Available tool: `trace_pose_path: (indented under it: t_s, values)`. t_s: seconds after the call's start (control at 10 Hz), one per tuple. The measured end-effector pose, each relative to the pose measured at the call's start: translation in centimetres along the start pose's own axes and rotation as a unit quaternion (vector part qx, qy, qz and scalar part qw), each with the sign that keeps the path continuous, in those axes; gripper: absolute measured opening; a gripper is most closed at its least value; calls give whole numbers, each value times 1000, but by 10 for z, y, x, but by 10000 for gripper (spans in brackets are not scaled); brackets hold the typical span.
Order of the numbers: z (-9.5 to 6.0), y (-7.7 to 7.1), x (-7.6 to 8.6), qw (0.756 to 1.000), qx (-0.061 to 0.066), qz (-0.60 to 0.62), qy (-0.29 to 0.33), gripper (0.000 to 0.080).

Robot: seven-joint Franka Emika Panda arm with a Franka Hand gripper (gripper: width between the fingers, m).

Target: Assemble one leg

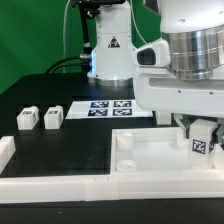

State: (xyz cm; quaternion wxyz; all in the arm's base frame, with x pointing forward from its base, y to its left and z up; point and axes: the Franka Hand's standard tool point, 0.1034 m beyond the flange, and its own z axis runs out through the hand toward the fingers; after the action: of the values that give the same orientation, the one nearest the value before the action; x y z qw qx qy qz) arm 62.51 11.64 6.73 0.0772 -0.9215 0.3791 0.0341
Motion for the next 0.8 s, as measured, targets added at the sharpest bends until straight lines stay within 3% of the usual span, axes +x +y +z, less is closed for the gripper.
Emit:
trace_pose_path:
  t_s: [0.1, 0.4, 0.6, 0.8]
  values:
    - [1, 1, 2, 995, 13, 95, -12, 297]
    - [3, -2, 0, 956, 24, 290, -29, 296]
    - [3, -6, 0, 902, 37, 429, -41, 296]
    - [3, -6, 0, 903, 37, 426, -41, 296]
